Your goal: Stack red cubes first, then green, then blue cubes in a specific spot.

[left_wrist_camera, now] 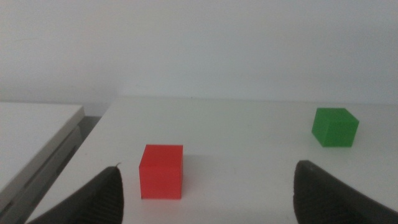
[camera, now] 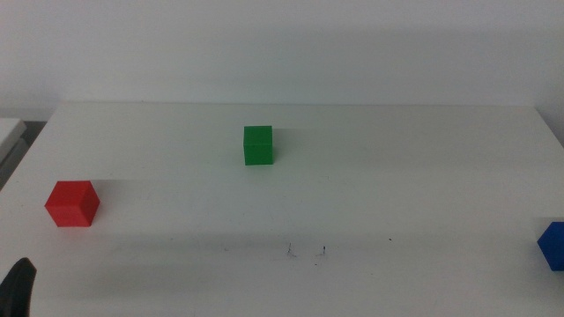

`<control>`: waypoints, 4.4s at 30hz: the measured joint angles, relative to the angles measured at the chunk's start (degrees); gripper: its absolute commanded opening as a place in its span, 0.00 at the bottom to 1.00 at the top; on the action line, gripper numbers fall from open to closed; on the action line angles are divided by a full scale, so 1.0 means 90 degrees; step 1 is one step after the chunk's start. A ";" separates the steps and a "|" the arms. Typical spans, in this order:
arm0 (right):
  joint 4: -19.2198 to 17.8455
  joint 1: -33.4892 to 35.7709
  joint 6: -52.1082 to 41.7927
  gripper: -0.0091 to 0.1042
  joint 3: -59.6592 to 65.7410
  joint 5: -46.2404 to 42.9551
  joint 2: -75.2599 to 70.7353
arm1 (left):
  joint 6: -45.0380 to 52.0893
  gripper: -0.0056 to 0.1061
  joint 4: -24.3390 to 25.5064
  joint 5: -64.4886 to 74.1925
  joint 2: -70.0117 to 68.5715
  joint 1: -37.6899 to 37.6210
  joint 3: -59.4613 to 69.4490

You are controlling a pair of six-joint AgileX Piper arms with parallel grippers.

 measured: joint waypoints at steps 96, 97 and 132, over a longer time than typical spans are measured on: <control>0.0000 0.0000 0.0000 0.78 0.0000 0.0000 0.0000 | -0.4193 0.89 0.0534 0.4868 1.3671 -0.4691 -1.0356; 0.0000 0.0000 0.0000 0.78 0.0000 0.0000 0.0000 | -0.4193 0.89 0.0519 0.4910 1.3671 -0.4691 -1.0356; 0.0000 0.0000 0.0000 0.78 0.0000 0.0000 0.0000 | -0.2270 0.53 0.0065 0.5625 1.5770 -0.2529 -1.4294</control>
